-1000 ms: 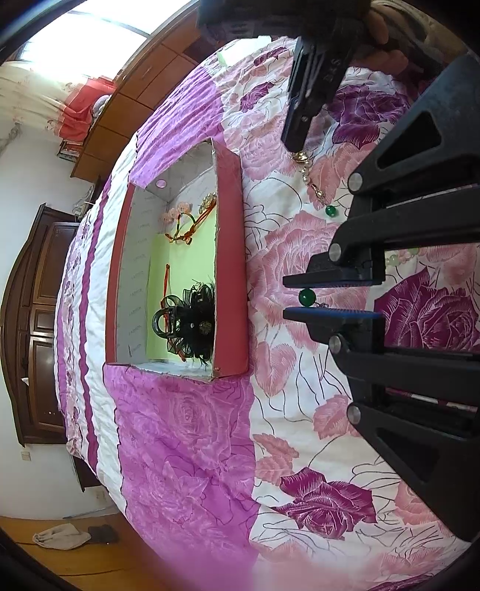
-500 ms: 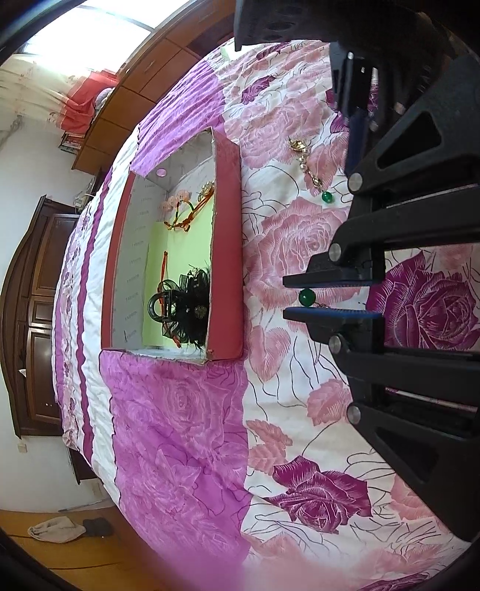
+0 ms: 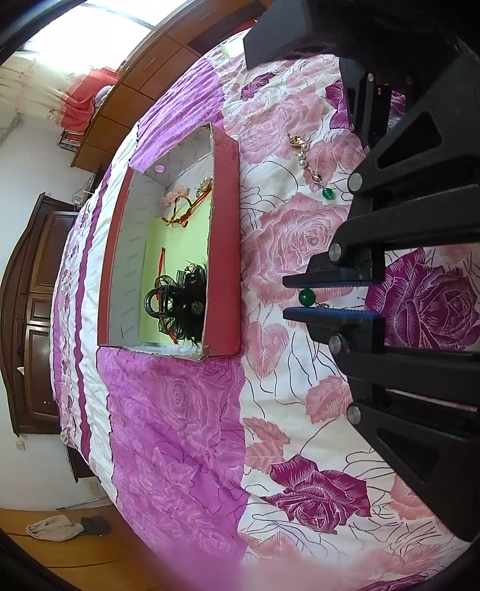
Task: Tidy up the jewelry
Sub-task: 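Close the right tool on the green jade bead bracelet, then carry the green dangle and jade bracelet into the box with both tools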
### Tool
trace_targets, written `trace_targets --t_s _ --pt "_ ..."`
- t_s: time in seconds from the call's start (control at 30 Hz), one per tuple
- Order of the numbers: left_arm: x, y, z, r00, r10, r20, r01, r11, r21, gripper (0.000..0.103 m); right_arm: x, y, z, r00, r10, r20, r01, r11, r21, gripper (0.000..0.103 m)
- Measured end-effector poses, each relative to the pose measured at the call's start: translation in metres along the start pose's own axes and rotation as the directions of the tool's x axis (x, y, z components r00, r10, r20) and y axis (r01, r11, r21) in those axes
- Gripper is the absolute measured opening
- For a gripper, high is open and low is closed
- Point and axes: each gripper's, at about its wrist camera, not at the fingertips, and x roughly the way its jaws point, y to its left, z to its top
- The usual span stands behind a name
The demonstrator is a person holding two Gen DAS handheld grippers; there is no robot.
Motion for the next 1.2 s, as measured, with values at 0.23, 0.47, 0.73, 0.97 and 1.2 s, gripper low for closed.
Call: trace_targets --t_s 0.23,0.47,0.73,0.97,1.2 --pt "-0.001 -0.003 0.001 1.0 -0.006 0.007 0.006 1.0 0.005 0.001 -0.026 0.0 0.001 0.994 -0.031 0.105 0.034 0.999 -0.027 0.009" --pt "-0.008 -0.011 0.004 1.0 -0.02 0.024 0.019 1.0 0.014 0.001 -0.058 -0.004 0.005 0.972 -0.083 0.222 0.093 0.995 -0.035 0.009" --pt "-0.014 -0.022 0.015 0.997 -0.036 0.071 0.034 0.999 0.034 0.001 -0.085 -0.01 0.015 0.933 -0.127 0.337 0.141 0.99 -0.02 0.009" --pt "-0.011 -0.031 0.028 0.989 -0.047 0.137 0.04 0.998 0.051 0.001 -0.095 -0.017 0.03 0.896 -0.159 0.415 0.173 0.985 0.003 0.009" --pt "-0.005 -0.035 0.045 0.976 -0.057 0.21 0.049 0.998 0.041 0.001 -0.097 -0.027 0.048 0.862 -0.174 0.476 0.178 0.983 0.038 0.009"
